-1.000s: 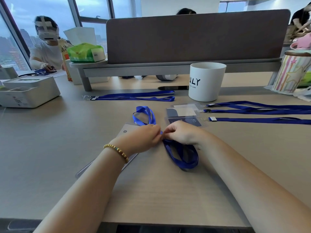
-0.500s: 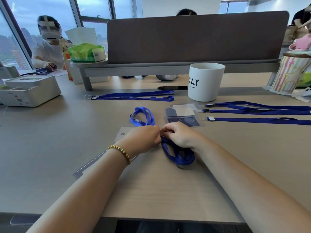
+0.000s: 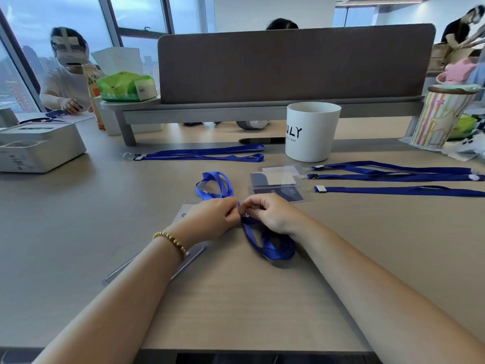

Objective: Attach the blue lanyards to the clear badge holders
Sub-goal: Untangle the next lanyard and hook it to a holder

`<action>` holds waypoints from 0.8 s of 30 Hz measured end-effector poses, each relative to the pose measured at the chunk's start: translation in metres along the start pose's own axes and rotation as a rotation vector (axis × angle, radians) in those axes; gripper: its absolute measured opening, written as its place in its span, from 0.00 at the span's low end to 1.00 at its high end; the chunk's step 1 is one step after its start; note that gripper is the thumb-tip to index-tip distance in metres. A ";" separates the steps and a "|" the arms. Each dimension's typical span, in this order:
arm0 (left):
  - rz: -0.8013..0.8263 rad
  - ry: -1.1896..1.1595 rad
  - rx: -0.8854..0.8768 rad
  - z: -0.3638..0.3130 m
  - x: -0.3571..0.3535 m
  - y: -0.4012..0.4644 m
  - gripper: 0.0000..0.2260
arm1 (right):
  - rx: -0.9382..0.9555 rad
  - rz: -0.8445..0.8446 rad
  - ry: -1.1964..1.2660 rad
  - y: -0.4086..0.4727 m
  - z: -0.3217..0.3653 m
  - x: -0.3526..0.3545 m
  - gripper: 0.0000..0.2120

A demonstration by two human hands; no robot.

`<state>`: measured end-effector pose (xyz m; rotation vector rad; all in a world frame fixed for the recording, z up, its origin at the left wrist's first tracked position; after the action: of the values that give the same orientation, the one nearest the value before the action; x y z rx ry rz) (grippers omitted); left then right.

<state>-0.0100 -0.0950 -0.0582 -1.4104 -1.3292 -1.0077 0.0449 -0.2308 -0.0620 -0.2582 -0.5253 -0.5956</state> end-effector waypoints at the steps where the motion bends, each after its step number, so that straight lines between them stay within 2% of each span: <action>1: 0.011 -0.026 0.006 0.001 0.001 0.001 0.15 | 0.002 0.001 0.014 0.000 0.000 0.000 0.17; 6: 0.006 -0.065 0.024 0.012 -0.003 0.007 0.14 | 0.013 -0.010 0.055 -0.002 0.002 0.000 0.16; 10: -0.030 0.043 0.012 0.011 0.000 0.006 0.12 | -0.041 0.038 0.055 -0.003 0.011 0.001 0.13; 14: -0.061 0.161 -0.075 0.009 0.002 0.003 0.09 | -0.050 0.048 0.005 -0.006 0.016 0.005 0.09; 18: -0.078 0.236 -0.170 0.008 0.000 0.001 0.15 | -0.111 0.094 -0.135 -0.007 0.015 0.007 0.11; 21: -0.108 0.271 -0.175 0.008 -0.001 0.001 0.21 | -0.080 0.095 -0.232 -0.006 0.015 0.005 0.15; 23: -0.080 0.345 -0.168 0.006 0.003 -0.002 0.18 | -0.039 0.083 -0.251 -0.006 0.013 0.003 0.16; 24: -0.011 0.372 -0.206 0.001 0.008 -0.007 0.13 | -0.021 0.078 -0.256 -0.005 0.012 0.002 0.15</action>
<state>-0.0163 -0.0923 -0.0499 -1.2845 -0.9822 -1.3696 0.0380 -0.2311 -0.0506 -0.3765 -0.7529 -0.4954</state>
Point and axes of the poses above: each hand's wrist, its own y-axis towards the middle knuckle, its own x-axis out of the back of the hand, z = x × y, the point moved 1 cm from there along y, towards the middle knuckle, and after that the axes turned 12 degrees about z, right-handed, at the moved point
